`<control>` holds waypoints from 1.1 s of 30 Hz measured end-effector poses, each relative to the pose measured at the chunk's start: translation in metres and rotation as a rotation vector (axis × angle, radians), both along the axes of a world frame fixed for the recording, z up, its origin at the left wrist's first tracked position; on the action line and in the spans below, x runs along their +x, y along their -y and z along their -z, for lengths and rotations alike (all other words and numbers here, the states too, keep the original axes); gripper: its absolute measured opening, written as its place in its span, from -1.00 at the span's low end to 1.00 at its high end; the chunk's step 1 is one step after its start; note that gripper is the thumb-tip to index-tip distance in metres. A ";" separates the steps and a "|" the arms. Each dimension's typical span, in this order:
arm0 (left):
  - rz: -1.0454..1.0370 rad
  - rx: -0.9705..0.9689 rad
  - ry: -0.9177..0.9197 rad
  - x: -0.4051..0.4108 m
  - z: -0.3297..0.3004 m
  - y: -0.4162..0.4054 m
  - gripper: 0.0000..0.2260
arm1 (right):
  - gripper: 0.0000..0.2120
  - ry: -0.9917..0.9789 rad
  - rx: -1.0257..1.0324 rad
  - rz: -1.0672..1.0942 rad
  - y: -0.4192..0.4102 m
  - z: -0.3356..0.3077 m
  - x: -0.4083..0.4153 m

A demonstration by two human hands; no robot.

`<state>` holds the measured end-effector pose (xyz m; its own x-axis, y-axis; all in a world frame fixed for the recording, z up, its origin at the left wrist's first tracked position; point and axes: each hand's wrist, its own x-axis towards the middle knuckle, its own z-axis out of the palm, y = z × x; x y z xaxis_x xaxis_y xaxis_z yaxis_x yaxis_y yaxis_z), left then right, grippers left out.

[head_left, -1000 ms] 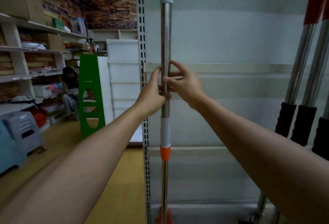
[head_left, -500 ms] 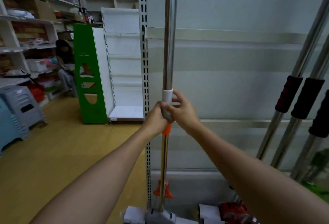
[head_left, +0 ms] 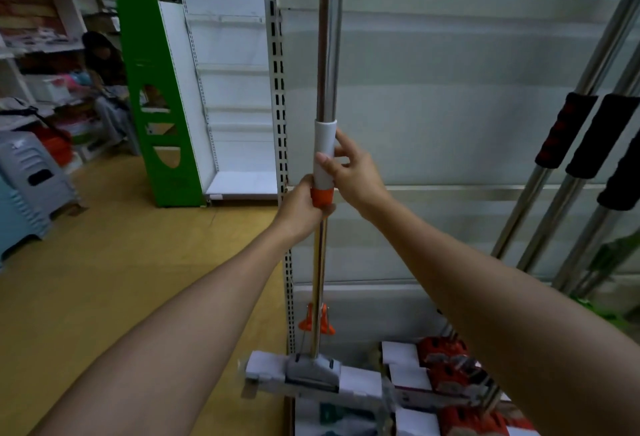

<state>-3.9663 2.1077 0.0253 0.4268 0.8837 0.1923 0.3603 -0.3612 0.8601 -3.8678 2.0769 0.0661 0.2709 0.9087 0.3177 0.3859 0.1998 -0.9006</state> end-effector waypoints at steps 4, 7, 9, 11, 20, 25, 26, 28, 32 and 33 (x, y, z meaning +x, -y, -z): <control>-0.045 0.044 -0.027 -0.004 0.002 -0.003 -0.74 | -0.49 0.030 0.002 -0.010 0.001 -0.003 -0.002; -0.059 0.060 -0.033 -0.007 0.003 -0.003 -0.70 | -0.48 0.025 -0.003 -0.018 0.000 -0.004 -0.005; -0.085 0.071 -0.032 -0.007 0.003 -0.004 -0.67 | -0.47 0.038 -0.015 -0.011 -0.004 -0.005 -0.007; -0.119 0.076 -0.034 -0.006 0.002 -0.007 -0.64 | -0.47 0.025 -0.024 -0.007 -0.009 -0.006 -0.009; -0.188 0.104 -0.001 0.008 0.008 -0.020 -0.60 | -0.51 -0.028 -0.062 -0.058 -0.021 -0.009 0.004; -0.165 0.127 -0.008 0.024 0.008 -0.021 -0.60 | -0.52 -0.011 -0.046 -0.060 -0.020 -0.012 0.018; -0.161 0.128 -0.011 0.025 0.007 -0.021 -0.61 | -0.53 -0.002 -0.038 -0.060 -0.020 -0.012 0.020; -0.158 0.128 -0.010 0.026 0.007 -0.024 -0.62 | -0.53 0.021 -0.023 -0.060 -0.021 -0.011 0.020; -0.123 0.107 -0.016 0.022 0.005 -0.024 -0.63 | -0.51 0.084 -0.009 -0.047 -0.024 -0.005 0.017; -0.110 0.087 -0.005 0.020 0.004 -0.024 -0.64 | -0.51 0.097 -0.001 -0.042 -0.024 -0.003 0.016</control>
